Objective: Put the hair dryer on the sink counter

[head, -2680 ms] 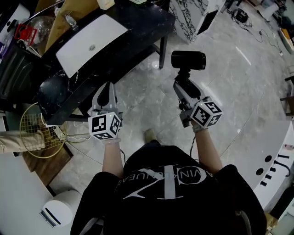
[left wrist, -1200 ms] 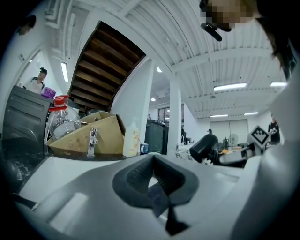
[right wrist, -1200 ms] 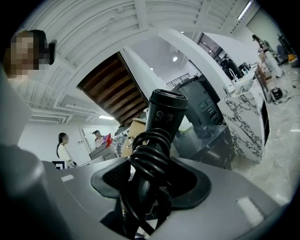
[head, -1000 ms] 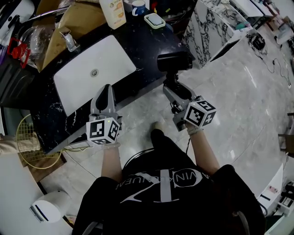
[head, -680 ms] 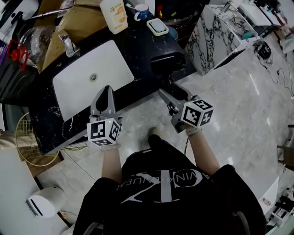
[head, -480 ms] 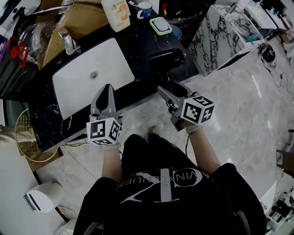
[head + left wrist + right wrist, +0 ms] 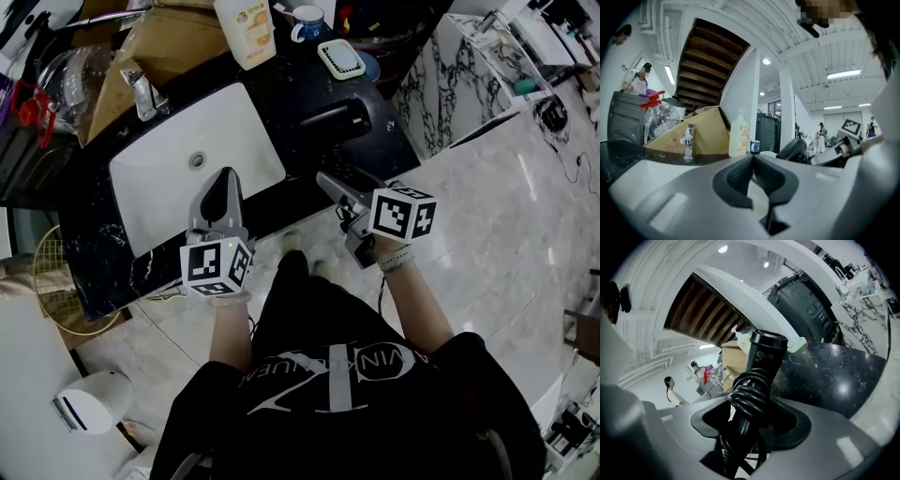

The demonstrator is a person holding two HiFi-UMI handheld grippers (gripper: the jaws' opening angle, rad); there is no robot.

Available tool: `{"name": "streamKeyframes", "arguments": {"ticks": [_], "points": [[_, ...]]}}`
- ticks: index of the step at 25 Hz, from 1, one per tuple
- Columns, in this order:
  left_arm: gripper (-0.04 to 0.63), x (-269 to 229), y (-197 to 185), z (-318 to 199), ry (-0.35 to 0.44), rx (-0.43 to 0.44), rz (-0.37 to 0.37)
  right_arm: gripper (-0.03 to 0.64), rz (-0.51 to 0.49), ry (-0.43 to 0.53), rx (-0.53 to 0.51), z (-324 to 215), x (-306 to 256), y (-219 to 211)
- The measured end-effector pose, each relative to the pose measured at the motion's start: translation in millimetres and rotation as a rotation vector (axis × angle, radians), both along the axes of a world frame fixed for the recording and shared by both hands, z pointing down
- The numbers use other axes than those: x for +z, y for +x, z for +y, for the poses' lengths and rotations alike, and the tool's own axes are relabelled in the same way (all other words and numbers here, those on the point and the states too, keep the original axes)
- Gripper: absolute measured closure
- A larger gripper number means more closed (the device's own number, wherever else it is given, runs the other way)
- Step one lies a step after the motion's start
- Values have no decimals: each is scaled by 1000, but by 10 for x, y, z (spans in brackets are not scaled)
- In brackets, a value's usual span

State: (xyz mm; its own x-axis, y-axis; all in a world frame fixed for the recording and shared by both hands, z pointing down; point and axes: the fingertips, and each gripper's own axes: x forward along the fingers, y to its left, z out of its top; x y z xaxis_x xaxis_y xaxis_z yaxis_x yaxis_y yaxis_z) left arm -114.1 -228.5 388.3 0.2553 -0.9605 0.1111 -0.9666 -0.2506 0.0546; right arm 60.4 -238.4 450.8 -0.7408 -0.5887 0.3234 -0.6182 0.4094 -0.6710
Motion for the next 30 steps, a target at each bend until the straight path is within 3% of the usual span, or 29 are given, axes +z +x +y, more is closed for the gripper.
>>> {"name": "streamKeyframes", "arguments": {"ticks": [13,30], "points": [[595,8,-325,-623,-11,19,-19,350,-47,-126,41,-630,120,-358],[595,110,-434,-915,-39,55,-3,347,-148,-217,126,-1173,194,-573]]}}
